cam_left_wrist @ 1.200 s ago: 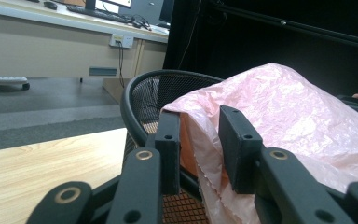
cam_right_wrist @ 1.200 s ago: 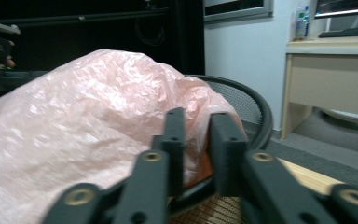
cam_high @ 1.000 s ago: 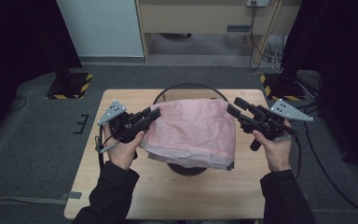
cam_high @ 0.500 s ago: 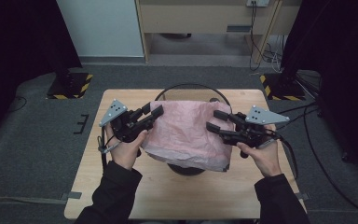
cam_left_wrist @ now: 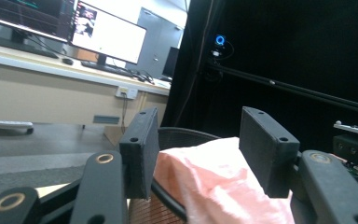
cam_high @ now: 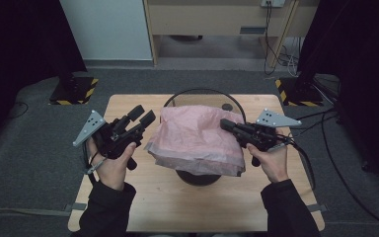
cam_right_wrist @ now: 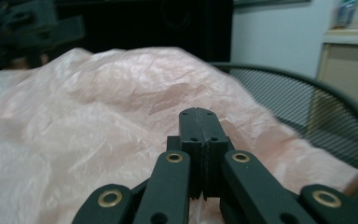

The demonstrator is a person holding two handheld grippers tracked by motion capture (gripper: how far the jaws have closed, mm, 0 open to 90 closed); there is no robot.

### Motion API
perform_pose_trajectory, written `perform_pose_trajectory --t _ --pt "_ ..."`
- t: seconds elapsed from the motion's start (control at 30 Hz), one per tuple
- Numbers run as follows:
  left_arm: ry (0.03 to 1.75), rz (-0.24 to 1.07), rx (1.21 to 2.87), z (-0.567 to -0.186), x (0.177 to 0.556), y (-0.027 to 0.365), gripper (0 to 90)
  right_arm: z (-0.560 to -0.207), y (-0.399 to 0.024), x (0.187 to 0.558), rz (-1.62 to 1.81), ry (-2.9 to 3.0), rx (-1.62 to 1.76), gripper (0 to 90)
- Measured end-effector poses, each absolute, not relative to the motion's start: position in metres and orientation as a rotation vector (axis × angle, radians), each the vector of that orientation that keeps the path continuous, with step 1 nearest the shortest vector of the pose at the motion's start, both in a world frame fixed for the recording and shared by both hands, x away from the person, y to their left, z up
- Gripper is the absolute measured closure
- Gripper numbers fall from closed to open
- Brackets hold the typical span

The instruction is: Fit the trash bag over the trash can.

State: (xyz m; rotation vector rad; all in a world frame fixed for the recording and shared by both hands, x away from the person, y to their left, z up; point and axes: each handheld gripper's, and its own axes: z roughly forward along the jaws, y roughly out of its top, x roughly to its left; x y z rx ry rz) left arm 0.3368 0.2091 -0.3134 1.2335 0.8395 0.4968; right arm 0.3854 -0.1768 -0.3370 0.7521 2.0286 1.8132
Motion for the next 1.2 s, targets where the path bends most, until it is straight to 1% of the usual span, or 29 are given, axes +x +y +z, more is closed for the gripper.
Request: perform_pose_trajectory --t 0.1,0.27,0.4,0.5,0.67,0.77,0.93,1.0,1.13,1.2 --pt "0.851 0.497 1.234 -0.317 0.335 0.213 47.0 -0.335 -0.178 0.387 1.813 1.961 0.802 90.0" --pt "0.856 0.431 1.272 -0.328 0.329 0.211 48.9 -0.335 -0.178 0.390 1.793 1.943 0.827 90.0" --pt "0.833 0.390 1.274 -0.329 0.318 0.207 52.4 -0.336 -0.177 0.390 1.787 1.943 0.813 90.0" --pt "0.812 0.393 1.306 -0.329 0.308 0.203 53.6 -0.336 -0.177 0.390 1.785 1.943 0.802 90.0" --pt "0.820 0.439 1.349 -0.326 0.293 0.203 58.5 -0.336 -0.178 0.390 1.788 1.938 0.795 90.0" --pt "0.834 0.419 1.371 -0.324 0.291 0.199 59.7 -0.336 -0.177 0.390 1.791 1.940 0.794 88.7" --pt "0.841 0.342 1.396 -0.327 0.291 0.187 62.4 -0.337 -0.177 0.389 1.785 1.933 0.782 88.4" --pt "0.841 0.352 1.413 -0.327 0.290 0.184 65.5 -0.337 -0.177 0.389 1.777 1.935 0.770 88.6" --pt "0.869 0.365 1.445 -0.331 0.291 0.181 77.0 -0.337 -0.177 0.389 1.780 1.933 0.772 88.7" --pt "0.890 0.372 1.463 -0.335 0.292 0.179 77.6 -0.337 -0.177 0.388 1.781 1.932 0.774 88.7"
